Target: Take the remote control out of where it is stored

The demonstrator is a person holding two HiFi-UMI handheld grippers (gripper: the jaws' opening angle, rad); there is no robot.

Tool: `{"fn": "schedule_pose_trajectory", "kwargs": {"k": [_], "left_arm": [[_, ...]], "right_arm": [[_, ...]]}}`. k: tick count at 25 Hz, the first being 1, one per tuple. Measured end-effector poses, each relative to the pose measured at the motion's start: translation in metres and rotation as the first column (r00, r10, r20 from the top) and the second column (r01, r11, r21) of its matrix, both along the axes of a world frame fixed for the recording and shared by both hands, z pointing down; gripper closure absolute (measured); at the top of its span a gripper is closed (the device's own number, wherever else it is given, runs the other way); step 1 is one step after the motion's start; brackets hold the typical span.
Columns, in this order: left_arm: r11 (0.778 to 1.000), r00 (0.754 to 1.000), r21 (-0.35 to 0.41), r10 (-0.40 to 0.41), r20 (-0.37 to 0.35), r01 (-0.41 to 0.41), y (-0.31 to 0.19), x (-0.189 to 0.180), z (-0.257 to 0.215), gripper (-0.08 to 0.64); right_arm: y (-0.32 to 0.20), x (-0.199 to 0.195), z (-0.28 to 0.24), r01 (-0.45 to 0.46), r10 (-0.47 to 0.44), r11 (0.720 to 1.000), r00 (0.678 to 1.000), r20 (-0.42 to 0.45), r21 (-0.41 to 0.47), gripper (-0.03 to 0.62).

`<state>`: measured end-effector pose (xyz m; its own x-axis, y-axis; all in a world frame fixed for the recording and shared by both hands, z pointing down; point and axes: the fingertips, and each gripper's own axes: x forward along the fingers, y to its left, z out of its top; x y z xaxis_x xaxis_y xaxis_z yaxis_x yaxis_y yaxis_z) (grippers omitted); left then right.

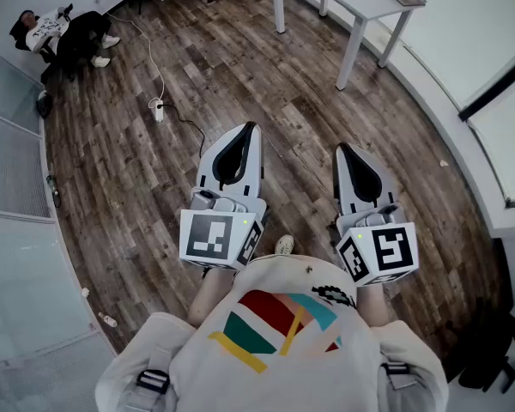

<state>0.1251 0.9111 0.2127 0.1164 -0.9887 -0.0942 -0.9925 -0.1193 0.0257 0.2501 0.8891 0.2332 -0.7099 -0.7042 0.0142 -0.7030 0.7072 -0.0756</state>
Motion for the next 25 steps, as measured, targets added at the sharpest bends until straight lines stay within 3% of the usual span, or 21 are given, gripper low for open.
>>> {"fn": "schedule_pose_trajectory", "kwargs": {"k": [9,18,25], "left_arm": [[0.999,1.000,-0.028,-0.029,-0.006,0.028,0.003,-0.001,0.012,0.551],[0.997,0.998,-0.050,-0.060,-0.036,0.058,0.004,-0.038,0.021,0.551],[0.994,0.991,-0.105,-0.050,-0.122,0.037,-0.017,-0.065,0.038,0.551]], "right_arm": [[0.002,-0.005,0.017,0.042,-0.042,0.999,0.998,-0.042,-0.017,0.589],[0.007,-0.036,0.032,0.071,-0.074,0.996,0.994,-0.081,-0.045,0.589],[-0.011,-0.045,0.063,0.033,-0.044,0.990,0.995,-0.085,-0.135,0.589]]}}
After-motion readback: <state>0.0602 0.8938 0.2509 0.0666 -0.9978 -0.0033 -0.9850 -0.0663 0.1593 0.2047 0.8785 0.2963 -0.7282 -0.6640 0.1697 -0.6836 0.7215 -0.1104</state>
